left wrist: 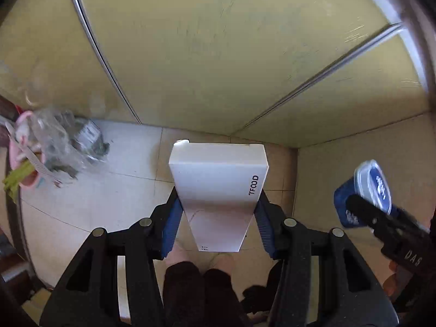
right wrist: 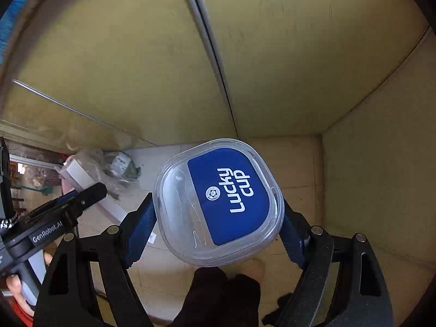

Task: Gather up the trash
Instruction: 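Carry the TFCOD box and Lucky Cup container down toward the trash bin, then open the left tool over the bin while the right tool drops the Lucky Cup container in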

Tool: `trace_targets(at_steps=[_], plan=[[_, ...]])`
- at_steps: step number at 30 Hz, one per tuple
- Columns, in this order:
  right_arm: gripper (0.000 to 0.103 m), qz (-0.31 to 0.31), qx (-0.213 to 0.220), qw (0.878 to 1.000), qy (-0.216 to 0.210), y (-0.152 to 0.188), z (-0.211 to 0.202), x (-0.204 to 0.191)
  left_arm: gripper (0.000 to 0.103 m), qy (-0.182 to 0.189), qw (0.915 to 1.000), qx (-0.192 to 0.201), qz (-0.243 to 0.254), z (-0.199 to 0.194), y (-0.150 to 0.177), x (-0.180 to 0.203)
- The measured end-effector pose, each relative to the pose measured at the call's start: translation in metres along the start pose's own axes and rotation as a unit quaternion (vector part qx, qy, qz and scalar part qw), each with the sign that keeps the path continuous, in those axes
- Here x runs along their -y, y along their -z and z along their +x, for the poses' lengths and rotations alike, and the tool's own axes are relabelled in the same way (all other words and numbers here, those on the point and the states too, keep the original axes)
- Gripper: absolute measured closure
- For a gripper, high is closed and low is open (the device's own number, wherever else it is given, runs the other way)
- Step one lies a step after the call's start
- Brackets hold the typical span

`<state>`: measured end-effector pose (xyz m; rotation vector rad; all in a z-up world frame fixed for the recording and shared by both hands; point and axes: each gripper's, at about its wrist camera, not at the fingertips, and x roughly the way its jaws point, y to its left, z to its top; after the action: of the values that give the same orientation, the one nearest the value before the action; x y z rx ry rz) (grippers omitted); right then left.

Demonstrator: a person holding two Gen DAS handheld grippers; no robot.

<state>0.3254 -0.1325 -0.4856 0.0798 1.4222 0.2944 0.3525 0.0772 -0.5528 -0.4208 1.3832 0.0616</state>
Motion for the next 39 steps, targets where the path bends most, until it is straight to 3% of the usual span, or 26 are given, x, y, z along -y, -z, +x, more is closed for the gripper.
trace_targets(at_steps=[5, 11, 16, 21, 28, 32, 39], plan=[[0.023, 0.002, -0.022, 1.000, -0.009, 0.006, 0.083, 0.018, 0.053, -0.003, 0.9996, 0.001, -0.028, 0.082, -0.009, -0.019], [0.023, -0.015, -0.028, 0.999, -0.026, 0.016, 0.169, 0.022, 0.053, 0.012, 0.9976, 0.036, -0.058, 0.154, -0.021, -0.039], [0.023, -0.034, -0.036, 0.998, -0.032, 0.025, 0.224, 0.024, 0.053, 0.007, 0.9957, 0.077, -0.051, 0.204, -0.021, -0.046], [0.023, -0.045, -0.051, 0.996, -0.053, 0.033, 0.266, 0.026, 0.053, 0.015, 0.9953, 0.083, -0.048, 0.249, -0.022, -0.045], [0.023, -0.076, -0.075, 0.992, -0.060, 0.038, 0.300, 0.027, 0.053, 0.000, 0.9965, 0.081, -0.024, 0.276, -0.023, -0.043], [0.023, -0.082, -0.078, 0.992, -0.056, 0.035, 0.311, 0.026, 0.053, 0.013, 0.9980, 0.056, -0.028, 0.287, -0.018, -0.054], [0.023, -0.090, -0.088, 0.991, -0.050, 0.033, 0.329, 0.016, 0.053, 0.011, 0.9989, 0.040, -0.023, 0.279, -0.007, -0.064]])
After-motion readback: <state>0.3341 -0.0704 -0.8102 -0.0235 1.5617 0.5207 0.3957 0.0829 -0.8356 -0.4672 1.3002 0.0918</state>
